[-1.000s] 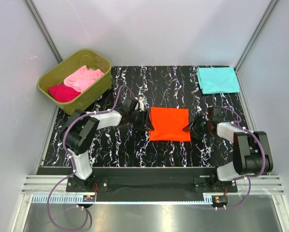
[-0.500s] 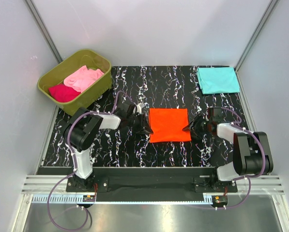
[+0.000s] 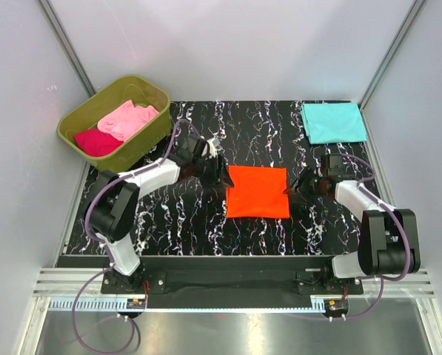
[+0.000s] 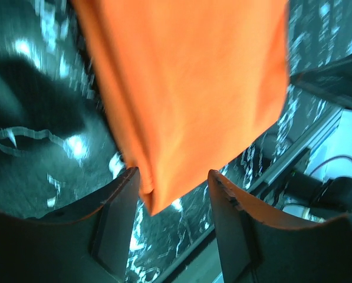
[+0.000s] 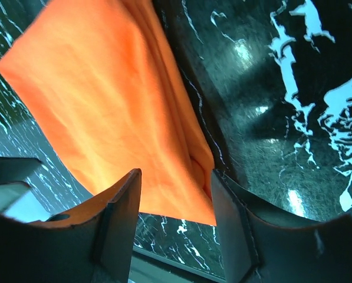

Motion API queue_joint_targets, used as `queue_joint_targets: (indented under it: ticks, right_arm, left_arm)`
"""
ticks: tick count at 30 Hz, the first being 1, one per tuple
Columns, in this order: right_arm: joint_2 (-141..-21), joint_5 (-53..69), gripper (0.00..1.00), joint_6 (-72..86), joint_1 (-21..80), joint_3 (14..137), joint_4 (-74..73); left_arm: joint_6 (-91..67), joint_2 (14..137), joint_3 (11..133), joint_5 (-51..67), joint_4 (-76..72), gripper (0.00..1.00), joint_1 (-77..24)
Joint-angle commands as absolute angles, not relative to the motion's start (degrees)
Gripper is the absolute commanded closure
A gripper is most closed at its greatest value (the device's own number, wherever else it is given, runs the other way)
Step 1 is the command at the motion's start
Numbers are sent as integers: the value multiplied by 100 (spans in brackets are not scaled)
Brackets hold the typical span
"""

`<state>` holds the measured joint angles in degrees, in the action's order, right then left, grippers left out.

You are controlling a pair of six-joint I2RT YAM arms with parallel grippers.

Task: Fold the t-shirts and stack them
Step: Fold the tshirt

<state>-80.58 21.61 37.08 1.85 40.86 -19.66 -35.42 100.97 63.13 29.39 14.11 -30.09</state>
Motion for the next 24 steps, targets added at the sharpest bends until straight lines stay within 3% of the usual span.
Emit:
queue_joint_targets:
  ticks: [1, 9, 19, 22, 24]
  right_arm:
    - [-8216, 2048, 44, 3437, 193, 4447, -2127]
    - [-8753, 1925, 64, 3138, 193, 4781, -2030]
    - [-9220, 1934, 71, 3006, 185, 4772, -1767]
    - [-9053, 2047, 71, 2927, 176, 4825, -1767]
    - [-8861, 2241, 65, 2804, 167, 4912, -1775]
  left_arm:
    - [-3314, 10072, 6810, 2698, 1617, 45, -3014]
    - [-2936, 11153, 7479, 3068, 1301, 53, -2997]
    - [-2804, 11619, 7682, 2900, 1257, 53, -2839]
    - [-2760, 11497, 7664, 3049, 1257, 52, -2795]
    - [-2768, 11391, 7664, 3233, 1257, 52, -2786]
